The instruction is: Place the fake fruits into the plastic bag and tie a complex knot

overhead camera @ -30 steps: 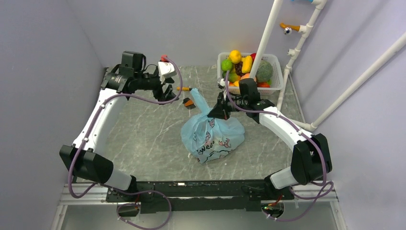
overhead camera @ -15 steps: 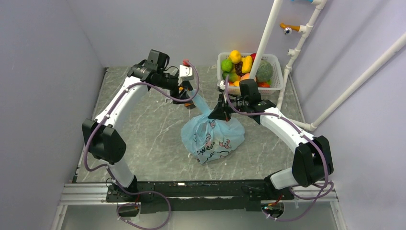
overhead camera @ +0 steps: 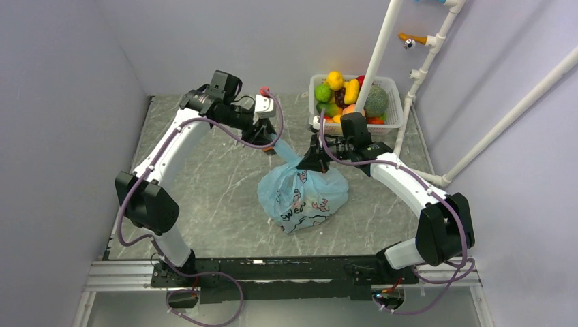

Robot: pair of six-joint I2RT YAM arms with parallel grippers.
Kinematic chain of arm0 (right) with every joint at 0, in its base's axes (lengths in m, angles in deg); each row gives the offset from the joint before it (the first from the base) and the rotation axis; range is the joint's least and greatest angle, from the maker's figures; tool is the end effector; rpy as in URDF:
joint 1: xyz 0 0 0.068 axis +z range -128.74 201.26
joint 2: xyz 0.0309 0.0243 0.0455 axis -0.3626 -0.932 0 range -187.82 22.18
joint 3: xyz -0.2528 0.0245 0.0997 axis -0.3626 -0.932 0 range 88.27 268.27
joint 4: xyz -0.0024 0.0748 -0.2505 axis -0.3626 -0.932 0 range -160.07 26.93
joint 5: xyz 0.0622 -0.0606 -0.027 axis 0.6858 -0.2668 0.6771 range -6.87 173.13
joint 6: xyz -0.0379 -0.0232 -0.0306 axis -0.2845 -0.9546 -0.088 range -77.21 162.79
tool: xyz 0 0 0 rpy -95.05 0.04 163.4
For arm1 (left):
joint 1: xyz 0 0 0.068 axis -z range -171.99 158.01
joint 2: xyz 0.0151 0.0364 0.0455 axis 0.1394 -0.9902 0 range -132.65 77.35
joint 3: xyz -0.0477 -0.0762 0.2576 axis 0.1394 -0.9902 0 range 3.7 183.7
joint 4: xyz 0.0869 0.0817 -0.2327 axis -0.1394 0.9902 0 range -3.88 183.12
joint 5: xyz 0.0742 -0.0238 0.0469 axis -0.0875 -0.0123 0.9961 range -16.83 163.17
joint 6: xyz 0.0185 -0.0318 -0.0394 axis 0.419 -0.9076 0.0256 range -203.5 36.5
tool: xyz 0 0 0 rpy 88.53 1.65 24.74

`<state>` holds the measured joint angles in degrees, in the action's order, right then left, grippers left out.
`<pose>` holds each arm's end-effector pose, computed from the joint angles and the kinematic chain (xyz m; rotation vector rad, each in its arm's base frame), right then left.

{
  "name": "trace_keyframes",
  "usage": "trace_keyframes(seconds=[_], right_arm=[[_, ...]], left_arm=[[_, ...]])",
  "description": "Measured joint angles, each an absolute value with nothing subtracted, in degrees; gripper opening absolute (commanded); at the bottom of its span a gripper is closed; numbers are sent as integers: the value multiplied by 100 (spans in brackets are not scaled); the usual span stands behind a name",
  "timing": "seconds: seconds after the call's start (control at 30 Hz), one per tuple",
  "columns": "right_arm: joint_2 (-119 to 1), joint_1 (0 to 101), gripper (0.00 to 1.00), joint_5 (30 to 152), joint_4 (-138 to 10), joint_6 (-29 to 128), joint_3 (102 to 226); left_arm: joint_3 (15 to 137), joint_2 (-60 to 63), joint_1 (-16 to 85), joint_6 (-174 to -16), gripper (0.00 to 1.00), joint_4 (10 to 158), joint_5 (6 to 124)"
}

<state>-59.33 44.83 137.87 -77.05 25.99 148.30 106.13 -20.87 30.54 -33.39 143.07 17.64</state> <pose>0.2707 0.1498 0.2860 -1.1992 1.7047 1.1020 0.3165 -0.1630 0.3777 1.5744 1.5004 -0.9228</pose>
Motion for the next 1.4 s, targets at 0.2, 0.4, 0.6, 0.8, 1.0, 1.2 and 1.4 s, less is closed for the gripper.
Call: trace_keyframes(seconds=[0.2,0.4,0.6,0.8,1.0,1.2,1.4], right_arm=[[-5900,4483,0,13907,-7720,2577,14830],[-5844,4483,1,13922,-7764,2553,14830],[-5841,4488,10,13912,-7747,2522,14806],[-5885,4488,0,13870,-7677,2551,14762],[-5922,4488,0,13859,-7537,2859,14762],[-5920,4488,0,13643,-7248,3548,14753],[-5878,4494,0,13428,-7209,3952,14602]], left_arm=[[10203,-1923,3054,-3348,34,14129,1998],[10334,-1925,3049,-3280,0,14164,2048],[10406,-1846,3071,-3652,0,14016,1819],[10535,-1667,3124,-3842,0,14213,1600],[9560,-845,3561,-4187,0,14230,1384],[8362,-640,4428,-5048,0,13443,1587],[7674,-1237,4684,-5689,0,12565,2579]])
